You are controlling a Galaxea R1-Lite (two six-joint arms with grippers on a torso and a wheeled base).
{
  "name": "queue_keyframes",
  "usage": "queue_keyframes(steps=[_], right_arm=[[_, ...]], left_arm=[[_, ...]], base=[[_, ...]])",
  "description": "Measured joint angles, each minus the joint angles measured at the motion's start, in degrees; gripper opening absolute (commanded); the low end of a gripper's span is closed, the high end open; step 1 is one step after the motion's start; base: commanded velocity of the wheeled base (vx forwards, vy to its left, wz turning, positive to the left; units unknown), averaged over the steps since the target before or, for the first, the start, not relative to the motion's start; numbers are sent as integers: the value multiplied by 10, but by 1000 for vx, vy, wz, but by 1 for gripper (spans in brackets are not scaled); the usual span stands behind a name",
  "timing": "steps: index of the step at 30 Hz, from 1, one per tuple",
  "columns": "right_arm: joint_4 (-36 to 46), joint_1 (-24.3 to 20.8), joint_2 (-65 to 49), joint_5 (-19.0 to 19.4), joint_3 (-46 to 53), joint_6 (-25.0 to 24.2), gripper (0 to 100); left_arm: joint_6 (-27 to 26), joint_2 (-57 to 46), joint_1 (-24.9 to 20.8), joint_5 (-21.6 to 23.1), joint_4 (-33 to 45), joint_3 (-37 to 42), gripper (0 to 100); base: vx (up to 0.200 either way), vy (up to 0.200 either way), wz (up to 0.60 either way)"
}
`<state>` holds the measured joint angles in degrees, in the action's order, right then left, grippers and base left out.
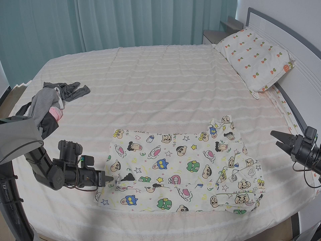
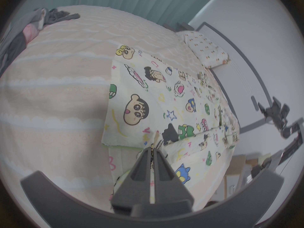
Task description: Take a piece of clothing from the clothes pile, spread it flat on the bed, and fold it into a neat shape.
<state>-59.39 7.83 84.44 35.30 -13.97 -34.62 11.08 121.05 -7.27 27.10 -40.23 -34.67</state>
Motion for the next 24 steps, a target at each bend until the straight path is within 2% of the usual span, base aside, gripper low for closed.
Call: queue_keyframes(steps=[14, 24], right_arm=[[0, 0, 1, 0, 1, 0, 100], [0, -3, 1, 0, 4, 0, 100]], left_arm=[[69, -28, 7, -11, 7, -3, 0], [73, -20, 24, -17, 47, 12, 0]], base=[[0, 0, 0], [0, 0, 0]])
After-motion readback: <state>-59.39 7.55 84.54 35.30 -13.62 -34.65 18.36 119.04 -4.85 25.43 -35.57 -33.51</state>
